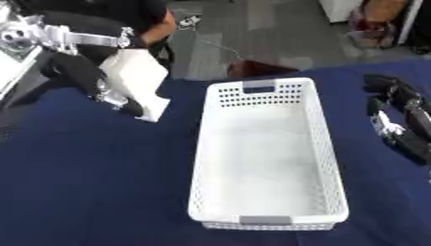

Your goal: Pick up objects on the table and place them in the box.

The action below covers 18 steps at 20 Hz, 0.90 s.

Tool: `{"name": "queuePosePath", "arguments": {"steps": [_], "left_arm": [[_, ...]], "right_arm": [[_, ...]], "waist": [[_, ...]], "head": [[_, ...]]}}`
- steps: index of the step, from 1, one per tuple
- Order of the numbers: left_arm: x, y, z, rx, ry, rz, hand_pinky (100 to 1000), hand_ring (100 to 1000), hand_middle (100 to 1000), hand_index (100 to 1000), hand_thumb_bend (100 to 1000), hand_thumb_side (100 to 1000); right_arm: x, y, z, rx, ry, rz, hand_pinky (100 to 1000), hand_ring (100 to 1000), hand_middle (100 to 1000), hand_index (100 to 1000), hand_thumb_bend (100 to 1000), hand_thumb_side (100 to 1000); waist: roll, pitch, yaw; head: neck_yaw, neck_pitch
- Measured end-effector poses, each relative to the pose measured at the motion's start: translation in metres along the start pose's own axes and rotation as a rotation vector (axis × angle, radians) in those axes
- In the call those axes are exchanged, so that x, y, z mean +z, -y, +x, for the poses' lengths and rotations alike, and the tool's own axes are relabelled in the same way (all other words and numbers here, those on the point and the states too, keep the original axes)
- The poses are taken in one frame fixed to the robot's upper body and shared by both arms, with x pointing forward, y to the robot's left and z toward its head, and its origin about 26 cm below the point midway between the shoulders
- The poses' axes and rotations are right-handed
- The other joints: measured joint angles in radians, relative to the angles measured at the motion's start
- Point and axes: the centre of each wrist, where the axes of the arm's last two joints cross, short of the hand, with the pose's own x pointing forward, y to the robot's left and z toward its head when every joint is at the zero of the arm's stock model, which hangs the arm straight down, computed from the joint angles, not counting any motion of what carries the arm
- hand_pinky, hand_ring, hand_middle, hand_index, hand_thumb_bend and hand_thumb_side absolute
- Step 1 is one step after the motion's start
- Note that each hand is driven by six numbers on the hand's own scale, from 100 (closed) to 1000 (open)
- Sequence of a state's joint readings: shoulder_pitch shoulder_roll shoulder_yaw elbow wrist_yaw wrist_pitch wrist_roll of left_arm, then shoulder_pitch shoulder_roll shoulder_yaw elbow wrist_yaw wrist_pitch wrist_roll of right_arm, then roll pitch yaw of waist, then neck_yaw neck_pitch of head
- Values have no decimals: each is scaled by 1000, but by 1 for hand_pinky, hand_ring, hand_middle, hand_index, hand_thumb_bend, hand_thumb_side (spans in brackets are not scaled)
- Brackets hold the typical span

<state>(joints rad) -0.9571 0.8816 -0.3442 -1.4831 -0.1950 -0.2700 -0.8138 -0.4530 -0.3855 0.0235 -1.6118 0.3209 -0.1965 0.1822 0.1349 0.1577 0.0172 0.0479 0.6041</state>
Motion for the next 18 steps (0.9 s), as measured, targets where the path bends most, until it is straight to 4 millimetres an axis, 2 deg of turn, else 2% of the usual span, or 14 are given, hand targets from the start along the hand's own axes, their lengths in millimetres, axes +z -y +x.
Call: {"name": "queuePosePath", "arguments": {"steps": [9,18], "left_arm": [[-16,-11,15,-4,69,6,100,100,139,286,100,638],[-44,-16,27,5,144,10,100,100,134,286,100,639]], "right_arm": [[0,0,0,0,-1,1,818,856,893,896,100,696],[0,-1,0,-2,1,7,818,856,893,895,100,695]], "waist": [[0,-3,0],[-7,-2,-21]], "head": [[7,0],[16,7]]}}
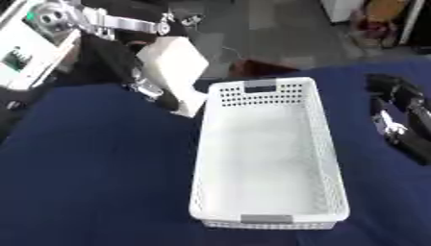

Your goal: Pick up objects on the table and place them in the box.

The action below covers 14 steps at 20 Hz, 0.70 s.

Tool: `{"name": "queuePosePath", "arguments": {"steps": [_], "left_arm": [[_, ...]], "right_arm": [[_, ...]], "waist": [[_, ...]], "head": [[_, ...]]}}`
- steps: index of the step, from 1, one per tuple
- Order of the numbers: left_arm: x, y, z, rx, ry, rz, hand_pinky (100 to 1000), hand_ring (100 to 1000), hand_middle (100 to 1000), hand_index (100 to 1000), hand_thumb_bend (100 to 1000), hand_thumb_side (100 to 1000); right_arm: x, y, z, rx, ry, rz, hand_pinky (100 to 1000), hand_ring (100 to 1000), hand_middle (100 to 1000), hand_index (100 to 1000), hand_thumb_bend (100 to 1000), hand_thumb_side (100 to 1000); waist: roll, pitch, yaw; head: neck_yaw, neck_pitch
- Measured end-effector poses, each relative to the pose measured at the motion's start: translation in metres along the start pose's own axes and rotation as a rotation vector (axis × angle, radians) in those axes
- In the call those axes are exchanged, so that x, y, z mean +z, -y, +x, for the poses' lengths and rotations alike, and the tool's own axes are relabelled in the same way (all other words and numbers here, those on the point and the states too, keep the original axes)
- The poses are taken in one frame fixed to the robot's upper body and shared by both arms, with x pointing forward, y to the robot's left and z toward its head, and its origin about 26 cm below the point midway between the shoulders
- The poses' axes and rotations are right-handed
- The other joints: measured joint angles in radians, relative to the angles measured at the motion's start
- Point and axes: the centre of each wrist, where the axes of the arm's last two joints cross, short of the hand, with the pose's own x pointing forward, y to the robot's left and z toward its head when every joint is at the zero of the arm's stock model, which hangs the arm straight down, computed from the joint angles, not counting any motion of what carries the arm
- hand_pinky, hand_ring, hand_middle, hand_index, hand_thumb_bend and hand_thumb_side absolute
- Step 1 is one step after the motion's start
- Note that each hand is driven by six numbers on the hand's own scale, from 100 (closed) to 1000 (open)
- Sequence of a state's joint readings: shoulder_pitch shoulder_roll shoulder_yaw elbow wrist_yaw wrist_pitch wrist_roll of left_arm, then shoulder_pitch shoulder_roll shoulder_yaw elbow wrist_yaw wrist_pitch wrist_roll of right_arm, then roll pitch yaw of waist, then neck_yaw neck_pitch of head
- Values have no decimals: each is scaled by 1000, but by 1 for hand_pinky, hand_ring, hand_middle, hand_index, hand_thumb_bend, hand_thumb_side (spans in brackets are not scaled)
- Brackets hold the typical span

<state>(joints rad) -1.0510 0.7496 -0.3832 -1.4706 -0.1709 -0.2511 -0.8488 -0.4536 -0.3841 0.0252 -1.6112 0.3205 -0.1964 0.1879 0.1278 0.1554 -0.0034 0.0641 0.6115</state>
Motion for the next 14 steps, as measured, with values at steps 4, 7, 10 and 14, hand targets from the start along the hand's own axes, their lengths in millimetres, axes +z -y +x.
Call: {"name": "queuePosePath", "arguments": {"steps": [4,7,10,14], "left_arm": [[-11,5,0,5,14,1,100,100,134,286,100,638],[-20,9,-1,1,17,2,100,100,135,286,100,639],[-29,14,-2,-7,13,-3,100,100,135,285,100,638],[-40,21,-6,-20,-3,-9,100,100,137,285,100,635]], "right_arm": [[-1,-1,1,0,4,4,818,856,893,896,100,695],[-2,-1,1,0,8,5,818,856,893,895,100,695],[-3,0,2,0,13,4,818,856,893,896,100,696],[-4,-2,3,-6,14,3,818,855,892,896,100,698]], "waist": [[-3,3,-14],[-7,8,-22],[-11,14,-29],[-13,18,-35]], "head": [[1,0],[9,0],[13,-1],[18,-10]]}}
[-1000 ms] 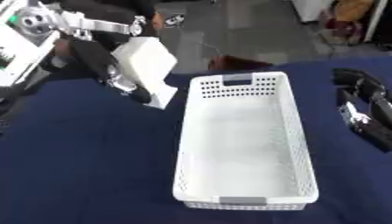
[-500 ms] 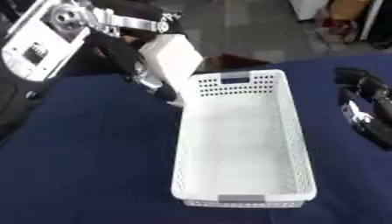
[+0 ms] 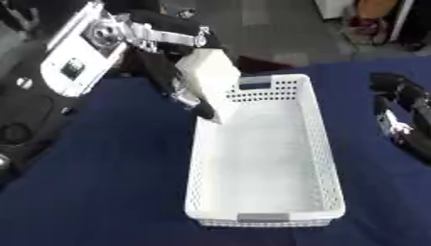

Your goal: Pick up objects on the table and place them in the box.

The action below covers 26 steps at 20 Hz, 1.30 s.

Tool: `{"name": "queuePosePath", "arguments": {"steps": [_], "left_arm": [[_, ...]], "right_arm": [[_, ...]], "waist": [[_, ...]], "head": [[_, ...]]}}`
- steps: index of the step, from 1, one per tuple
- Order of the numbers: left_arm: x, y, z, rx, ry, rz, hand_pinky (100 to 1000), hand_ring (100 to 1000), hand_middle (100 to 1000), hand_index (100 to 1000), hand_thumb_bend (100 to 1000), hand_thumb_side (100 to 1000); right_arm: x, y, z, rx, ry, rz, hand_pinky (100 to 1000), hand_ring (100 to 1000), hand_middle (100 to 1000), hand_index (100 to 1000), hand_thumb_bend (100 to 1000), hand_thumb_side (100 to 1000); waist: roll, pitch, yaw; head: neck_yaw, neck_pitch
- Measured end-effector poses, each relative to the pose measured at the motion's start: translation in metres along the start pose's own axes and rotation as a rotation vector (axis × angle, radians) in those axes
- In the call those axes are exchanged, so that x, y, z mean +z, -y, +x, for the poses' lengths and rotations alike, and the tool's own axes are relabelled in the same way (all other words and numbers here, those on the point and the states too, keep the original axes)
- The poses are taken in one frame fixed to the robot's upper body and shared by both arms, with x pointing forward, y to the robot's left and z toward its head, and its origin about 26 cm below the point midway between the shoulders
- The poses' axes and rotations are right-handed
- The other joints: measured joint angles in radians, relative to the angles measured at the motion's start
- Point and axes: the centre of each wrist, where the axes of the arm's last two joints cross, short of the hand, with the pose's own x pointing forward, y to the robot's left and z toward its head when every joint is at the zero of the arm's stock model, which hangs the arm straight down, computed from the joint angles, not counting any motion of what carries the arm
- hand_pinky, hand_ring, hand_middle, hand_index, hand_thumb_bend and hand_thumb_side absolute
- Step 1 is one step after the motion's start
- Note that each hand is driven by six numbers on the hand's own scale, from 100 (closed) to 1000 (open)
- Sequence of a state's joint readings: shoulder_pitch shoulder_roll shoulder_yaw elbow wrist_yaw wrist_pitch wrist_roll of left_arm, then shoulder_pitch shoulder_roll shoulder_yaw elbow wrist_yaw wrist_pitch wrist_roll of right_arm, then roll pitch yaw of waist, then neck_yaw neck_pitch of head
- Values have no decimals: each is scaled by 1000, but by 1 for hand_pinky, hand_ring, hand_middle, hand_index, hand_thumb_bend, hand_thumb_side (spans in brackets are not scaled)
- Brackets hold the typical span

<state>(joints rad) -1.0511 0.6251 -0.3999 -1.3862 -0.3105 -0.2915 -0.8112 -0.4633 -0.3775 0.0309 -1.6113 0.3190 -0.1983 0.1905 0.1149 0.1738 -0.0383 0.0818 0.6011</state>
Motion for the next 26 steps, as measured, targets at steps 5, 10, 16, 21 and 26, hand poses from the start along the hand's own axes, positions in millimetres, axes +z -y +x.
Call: {"name": "queuePosePath", "arguments": {"steps": [5,10,16,21,26], "left_arm": [[-14,11,-2,-26,-9,1,100,100,139,284,100,634],[-23,20,-4,-57,-26,-3,100,100,141,284,100,633],[-31,31,-7,-74,-38,-11,100,100,147,289,100,636],[-35,39,-7,-94,-47,-15,100,100,155,293,100,637],[-41,48,-8,-111,-43,-8,100,100,346,470,378,752]], "right_arm": [[0,-1,0,-5,3,0,818,855,892,896,100,699],[-1,-1,0,-9,5,-1,818,855,892,896,100,701],[-3,-2,2,-17,12,-4,817,855,892,896,100,700],[-4,-1,3,-16,16,-5,818,856,892,896,100,700],[-7,0,5,-14,26,-8,818,856,893,896,100,700]], "waist": [[-9,4,-3],[-13,7,-5],[-19,13,-8],[-24,19,-9],[-31,26,-10]], "head": [[1,-17],[9,-38],[12,-58],[19,-70],[26,-78]]}}
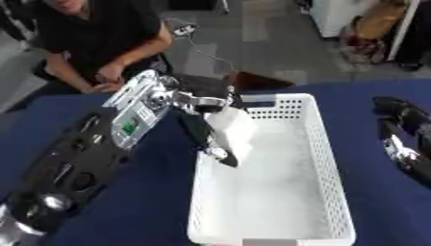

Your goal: Pick up objects on the table and place them in the box.

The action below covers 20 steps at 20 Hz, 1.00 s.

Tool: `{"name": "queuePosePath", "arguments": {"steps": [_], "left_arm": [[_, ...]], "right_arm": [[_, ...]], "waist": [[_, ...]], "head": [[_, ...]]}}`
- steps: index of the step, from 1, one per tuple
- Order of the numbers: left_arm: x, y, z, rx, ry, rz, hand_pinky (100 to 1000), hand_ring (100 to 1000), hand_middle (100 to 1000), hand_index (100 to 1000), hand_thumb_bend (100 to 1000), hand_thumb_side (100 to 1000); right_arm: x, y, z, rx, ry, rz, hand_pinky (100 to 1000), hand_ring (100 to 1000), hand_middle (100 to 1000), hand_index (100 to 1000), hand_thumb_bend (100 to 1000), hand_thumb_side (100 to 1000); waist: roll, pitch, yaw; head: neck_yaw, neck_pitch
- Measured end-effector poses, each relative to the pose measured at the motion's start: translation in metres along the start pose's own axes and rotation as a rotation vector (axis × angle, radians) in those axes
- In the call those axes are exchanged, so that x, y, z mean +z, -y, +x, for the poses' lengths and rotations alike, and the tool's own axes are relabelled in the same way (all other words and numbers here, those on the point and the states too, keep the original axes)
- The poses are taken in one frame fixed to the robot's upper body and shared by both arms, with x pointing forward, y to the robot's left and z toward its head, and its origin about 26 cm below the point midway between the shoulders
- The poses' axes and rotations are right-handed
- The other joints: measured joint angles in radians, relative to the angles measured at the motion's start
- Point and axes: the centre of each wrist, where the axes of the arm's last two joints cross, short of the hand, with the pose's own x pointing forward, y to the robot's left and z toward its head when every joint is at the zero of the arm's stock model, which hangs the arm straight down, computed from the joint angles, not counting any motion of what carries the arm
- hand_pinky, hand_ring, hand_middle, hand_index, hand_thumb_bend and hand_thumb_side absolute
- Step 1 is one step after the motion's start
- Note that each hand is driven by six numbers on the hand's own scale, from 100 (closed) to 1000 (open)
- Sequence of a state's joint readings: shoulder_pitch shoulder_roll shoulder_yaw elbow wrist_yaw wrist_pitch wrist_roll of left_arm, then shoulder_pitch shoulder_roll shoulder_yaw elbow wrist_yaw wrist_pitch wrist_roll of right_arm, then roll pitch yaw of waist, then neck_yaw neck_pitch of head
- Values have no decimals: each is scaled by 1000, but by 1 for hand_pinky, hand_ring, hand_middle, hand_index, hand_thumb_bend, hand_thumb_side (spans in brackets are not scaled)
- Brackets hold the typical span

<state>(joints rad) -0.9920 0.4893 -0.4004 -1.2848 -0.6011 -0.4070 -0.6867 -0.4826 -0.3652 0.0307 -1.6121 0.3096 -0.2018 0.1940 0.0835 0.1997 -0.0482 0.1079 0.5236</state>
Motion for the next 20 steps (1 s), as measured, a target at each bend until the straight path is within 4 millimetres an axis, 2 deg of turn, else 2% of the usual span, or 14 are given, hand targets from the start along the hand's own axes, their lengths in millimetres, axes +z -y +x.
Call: {"name": "queuePosePath", "arguments": {"steps": [1,2,3,4,5,6,7,8,9,14,20], "left_arm": [[-1,1,0,-5,4,4,195,225,445,577,538,816],[-2,1,1,-11,9,9,319,341,499,634,597,844],[-3,1,2,-14,16,13,295,311,485,620,586,838],[-4,2,3,-18,21,15,459,538,617,750,691,881],[-5,2,3,-21,26,15,467,553,625,755,693,884],[-6,3,3,-20,30,16,518,634,701,799,709,897],[-7,5,4,-19,32,13,508,621,684,789,705,893],[-9,7,4,-18,34,11,543,673,725,800,706,898],[-10,9,4,-16,35,8,534,657,716,798,708,898],[-15,12,5,-22,40,8,596,738,769,813,710,900],[-17,18,5,-29,37,-4,669,788,803,830,731,913]], "right_arm": [[0,0,0,0,1,0,818,856,893,896,100,701],[0,0,0,0,2,0,818,856,892,896,100,701],[-1,0,1,0,3,-1,818,856,892,896,100,701],[-1,1,1,0,5,-2,818,856,893,896,100,700],[-2,1,1,0,7,-2,818,856,893,896,100,700],[-2,1,2,-1,9,-3,818,856,893,896,100,700],[-2,1,2,-1,9,-3,818,856,893,896,100,700],[-2,1,2,-1,9,-3,818,856,893,896,100,700],[-2,1,2,-2,10,-3,818,856,893,896,100,700],[-3,1,2,-5,14,0,819,856,893,896,100,701],[-4,-2,3,-12,18,2,819,856,893,896,100,702]], "waist": [[-1,0,0],[-1,1,0],[-1,3,0],[-1,4,0],[-2,5,0],[-3,5,0],[-4,5,-1],[-5,5,-1],[-5,6,-1],[-7,11,-5],[-9,12,-5]], "head": [[1,0],[1,0],[1,0],[1,0],[1,0],[1,0],[1,0],[1,0],[1,0],[3,0],[4,0]]}}
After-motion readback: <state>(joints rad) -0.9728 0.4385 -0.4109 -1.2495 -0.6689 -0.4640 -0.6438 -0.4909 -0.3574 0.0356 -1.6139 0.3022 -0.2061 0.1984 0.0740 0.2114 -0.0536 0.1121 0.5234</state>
